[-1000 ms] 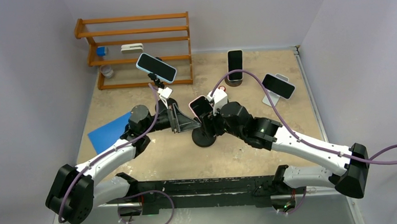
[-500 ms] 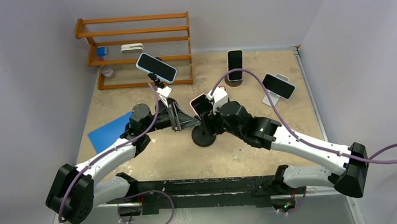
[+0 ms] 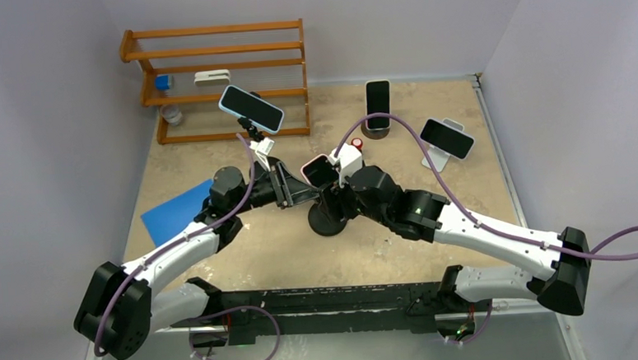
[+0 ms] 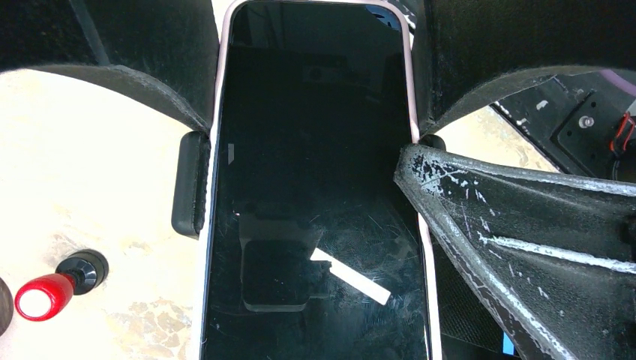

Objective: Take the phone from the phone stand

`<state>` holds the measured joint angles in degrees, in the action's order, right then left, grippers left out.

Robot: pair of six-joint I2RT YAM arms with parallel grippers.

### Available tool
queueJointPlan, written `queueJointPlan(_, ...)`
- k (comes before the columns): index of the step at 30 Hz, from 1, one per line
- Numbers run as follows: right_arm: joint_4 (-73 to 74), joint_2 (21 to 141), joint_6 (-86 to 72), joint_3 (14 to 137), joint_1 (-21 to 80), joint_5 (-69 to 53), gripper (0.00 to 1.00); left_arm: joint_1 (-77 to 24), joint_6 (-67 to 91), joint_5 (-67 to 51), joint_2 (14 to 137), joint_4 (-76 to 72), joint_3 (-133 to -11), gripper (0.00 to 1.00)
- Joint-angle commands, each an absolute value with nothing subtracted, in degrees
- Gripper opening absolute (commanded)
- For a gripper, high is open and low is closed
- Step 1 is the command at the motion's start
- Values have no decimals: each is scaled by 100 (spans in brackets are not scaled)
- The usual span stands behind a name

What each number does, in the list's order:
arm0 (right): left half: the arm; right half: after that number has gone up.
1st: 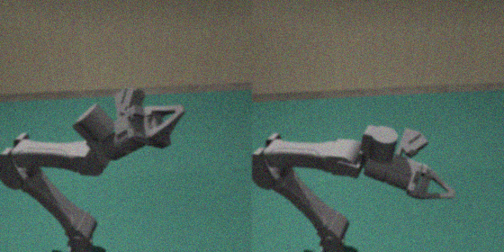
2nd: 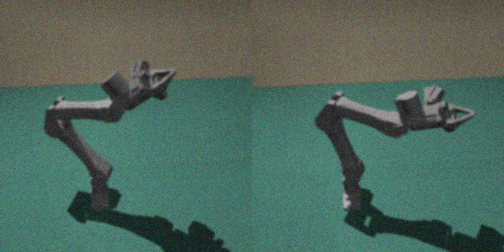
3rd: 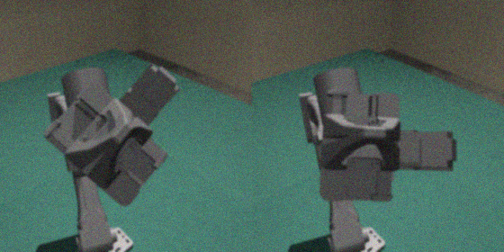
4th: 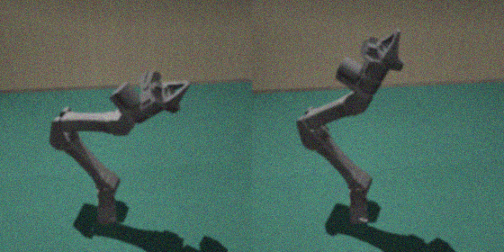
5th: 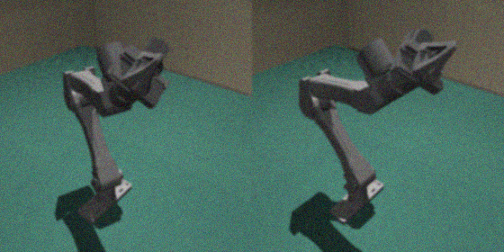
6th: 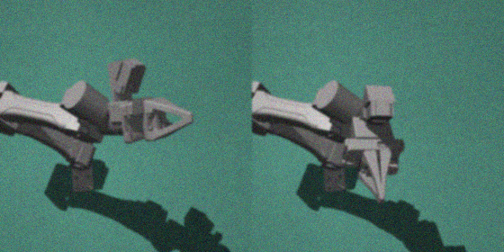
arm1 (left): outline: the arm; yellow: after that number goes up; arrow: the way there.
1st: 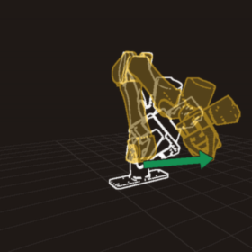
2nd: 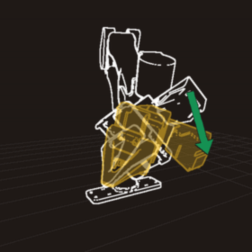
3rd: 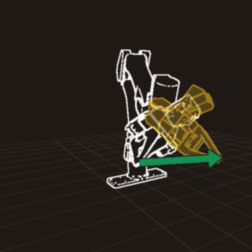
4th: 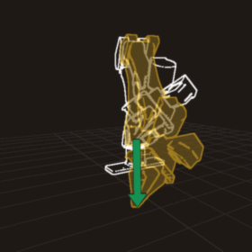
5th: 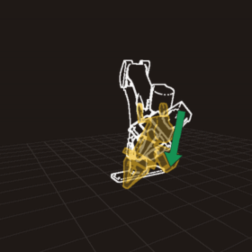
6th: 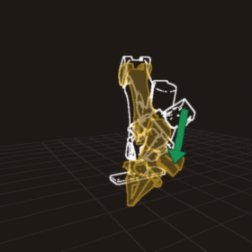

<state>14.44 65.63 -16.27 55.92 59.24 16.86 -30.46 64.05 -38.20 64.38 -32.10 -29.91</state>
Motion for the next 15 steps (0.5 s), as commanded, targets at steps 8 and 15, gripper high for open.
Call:
queueJointPlan(8, 1101, 6630, -1768, 5845, 5932, 1873, 0, -3071, 6410, -4263, 6333, -3586, -3087, 46)
queueJointPlan(15, 1124, 6669, -1856, 5826, 5932, 1930, 0, -3076, 6396, -4274, 6310, -3645, -2988, 3)
